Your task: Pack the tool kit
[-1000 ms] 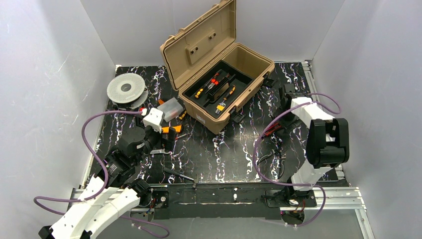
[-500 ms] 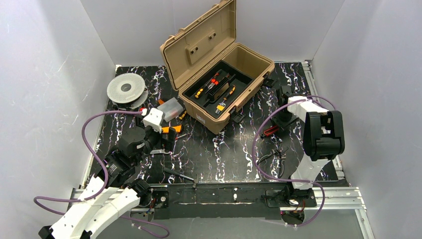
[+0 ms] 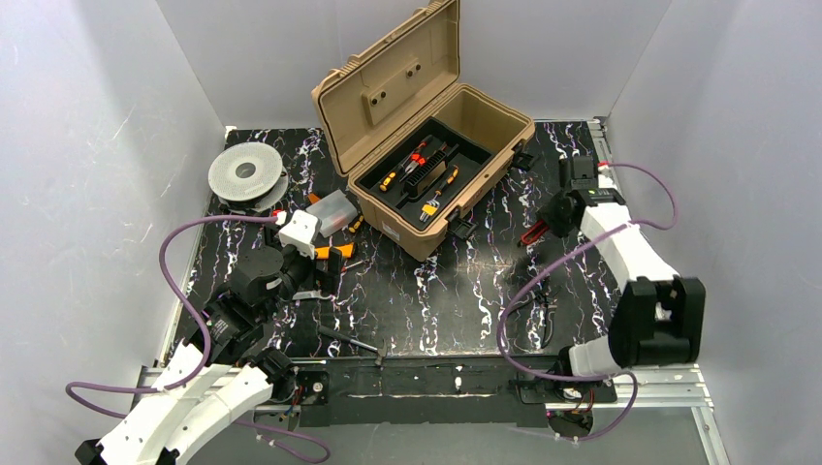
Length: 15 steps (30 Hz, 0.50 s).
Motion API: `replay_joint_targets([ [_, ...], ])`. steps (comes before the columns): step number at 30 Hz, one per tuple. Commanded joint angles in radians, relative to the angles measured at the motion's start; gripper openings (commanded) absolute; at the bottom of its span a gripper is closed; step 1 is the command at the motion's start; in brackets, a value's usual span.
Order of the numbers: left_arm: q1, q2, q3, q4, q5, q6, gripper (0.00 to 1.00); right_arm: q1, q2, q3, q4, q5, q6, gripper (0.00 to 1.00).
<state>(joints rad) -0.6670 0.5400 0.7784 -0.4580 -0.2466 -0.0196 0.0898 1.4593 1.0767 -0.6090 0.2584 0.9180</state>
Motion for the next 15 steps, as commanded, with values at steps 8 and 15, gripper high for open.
replay_joint_targets([
  [8,-0.001,0.011,0.011,-0.008,-0.002,0.0,0.98,0.004,-0.298,-0.019,0.351,-0.41,-0.254,0.21],
  [15,-0.002,0.015,0.01,-0.009,-0.001,0.0,0.98,0.098,-0.211,0.125,0.416,-0.496,-0.172,0.2],
])
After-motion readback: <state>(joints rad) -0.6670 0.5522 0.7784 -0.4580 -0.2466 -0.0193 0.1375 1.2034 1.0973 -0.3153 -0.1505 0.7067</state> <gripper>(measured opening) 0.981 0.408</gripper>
